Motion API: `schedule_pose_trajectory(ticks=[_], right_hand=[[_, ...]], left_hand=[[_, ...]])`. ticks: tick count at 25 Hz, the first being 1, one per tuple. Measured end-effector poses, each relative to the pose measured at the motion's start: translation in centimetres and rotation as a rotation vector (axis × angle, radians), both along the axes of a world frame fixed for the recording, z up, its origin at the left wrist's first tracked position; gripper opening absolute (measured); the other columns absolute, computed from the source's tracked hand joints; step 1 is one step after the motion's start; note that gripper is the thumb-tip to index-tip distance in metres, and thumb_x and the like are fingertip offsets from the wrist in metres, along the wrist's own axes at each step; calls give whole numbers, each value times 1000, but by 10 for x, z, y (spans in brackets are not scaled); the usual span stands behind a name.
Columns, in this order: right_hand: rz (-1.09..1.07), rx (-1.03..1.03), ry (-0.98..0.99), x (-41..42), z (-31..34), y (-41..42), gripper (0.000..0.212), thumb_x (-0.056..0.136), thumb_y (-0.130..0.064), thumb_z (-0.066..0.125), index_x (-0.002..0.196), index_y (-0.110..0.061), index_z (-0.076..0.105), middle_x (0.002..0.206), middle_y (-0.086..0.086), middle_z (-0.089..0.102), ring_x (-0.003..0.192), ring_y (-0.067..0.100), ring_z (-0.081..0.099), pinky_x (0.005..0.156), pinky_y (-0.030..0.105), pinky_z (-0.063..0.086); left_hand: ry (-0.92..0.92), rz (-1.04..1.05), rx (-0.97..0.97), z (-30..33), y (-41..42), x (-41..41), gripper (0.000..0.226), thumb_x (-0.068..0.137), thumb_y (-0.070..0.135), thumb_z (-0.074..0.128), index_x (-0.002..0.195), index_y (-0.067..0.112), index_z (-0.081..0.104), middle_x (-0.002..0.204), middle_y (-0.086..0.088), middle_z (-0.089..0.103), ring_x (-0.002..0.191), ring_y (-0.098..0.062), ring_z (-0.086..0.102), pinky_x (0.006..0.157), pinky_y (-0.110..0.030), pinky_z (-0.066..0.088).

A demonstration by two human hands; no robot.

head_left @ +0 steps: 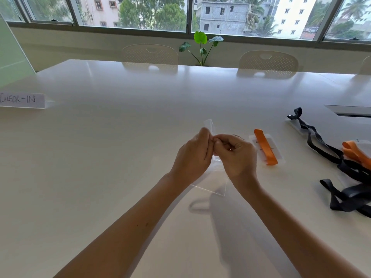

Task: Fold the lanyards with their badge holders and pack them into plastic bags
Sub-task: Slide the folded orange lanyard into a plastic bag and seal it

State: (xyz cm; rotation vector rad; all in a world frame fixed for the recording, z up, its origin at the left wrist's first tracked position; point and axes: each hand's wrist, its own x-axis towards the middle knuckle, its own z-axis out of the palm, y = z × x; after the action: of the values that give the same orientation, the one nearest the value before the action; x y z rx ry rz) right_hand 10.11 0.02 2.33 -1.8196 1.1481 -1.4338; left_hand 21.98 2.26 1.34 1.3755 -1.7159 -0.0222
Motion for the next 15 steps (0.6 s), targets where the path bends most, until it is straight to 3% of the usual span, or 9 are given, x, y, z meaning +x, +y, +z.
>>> schedule_pose_trajectory(ticks=[4,10,15], right_hand=[[-96,-40,28,2,0,1,11,79,-10,66,80,-16,75,69,-3,68,64,10,64,61,14,50],[-150,-19,-8,-3,3,-4,10,79,-11,66,82,-15,74,70,0,70,65,13,67,64,18,53],[-195,-5,-20,-14,8,-15,8,77,-12,66,80,-12,73,68,3,70,65,14,67,63,13,50]], left_hand=[[-47,66,42,3,-1,0,15,98,15,40,85,7,38,66,-4,44,51,-25,46,49,-37,44],[-171,186,61,10,1,3,18,100,20,37,86,9,42,62,0,43,48,-21,45,48,-31,44],[-199,320,42,20,-1,16,22,95,23,41,76,14,41,54,3,44,44,-15,39,48,-24,30]])
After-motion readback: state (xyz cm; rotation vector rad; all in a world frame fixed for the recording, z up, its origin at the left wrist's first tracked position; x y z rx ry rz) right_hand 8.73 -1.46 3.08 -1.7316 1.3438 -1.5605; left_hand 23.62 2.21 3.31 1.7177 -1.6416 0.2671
